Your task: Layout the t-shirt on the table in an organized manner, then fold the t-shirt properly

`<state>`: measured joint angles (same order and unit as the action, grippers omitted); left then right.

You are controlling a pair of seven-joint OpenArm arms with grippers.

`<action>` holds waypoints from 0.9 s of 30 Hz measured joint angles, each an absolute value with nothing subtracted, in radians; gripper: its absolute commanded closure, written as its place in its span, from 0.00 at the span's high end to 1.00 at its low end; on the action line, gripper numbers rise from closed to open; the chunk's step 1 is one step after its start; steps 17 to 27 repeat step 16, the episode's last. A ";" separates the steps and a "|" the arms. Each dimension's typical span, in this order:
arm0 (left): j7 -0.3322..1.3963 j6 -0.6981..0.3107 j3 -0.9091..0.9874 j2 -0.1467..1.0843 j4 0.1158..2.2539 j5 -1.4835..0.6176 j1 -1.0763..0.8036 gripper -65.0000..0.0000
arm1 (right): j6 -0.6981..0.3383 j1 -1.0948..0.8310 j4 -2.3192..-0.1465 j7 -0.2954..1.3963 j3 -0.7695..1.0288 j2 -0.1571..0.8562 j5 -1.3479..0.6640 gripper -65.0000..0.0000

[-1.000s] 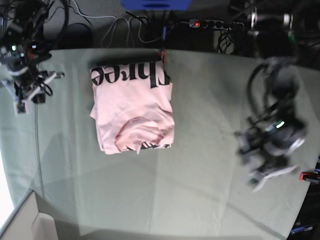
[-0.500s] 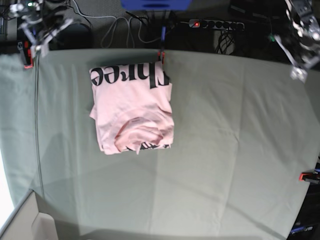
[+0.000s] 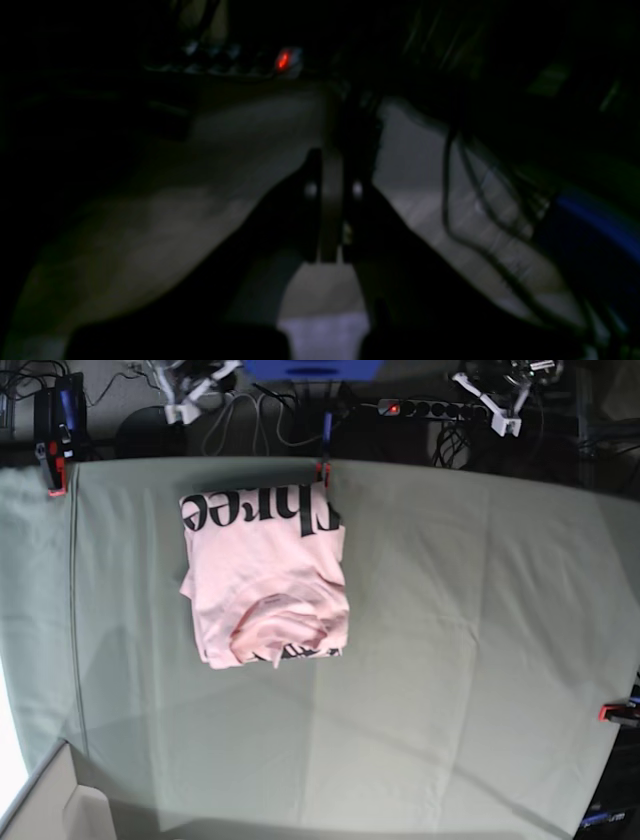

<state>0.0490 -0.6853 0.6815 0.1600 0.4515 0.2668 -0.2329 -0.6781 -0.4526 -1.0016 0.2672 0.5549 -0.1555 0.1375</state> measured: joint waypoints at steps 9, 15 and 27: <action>-0.252 -0.245 0.510 0.191 0.030 0.257 -0.098 0.00 | -0.002 -0.294 -0.255 -0.391 0.412 -0.126 0.127 0.00; -0.247 -0.152 0.479 0.088 0.027 0.258 -0.068 0.00 | 0.274 -0.242 -0.089 -0.518 0.279 -0.117 0.143 0.00; -0.245 -0.152 0.476 0.073 0.027 0.266 -0.063 0.00 | 0.297 -0.243 -0.098 -0.520 0.256 -0.116 0.144 0.00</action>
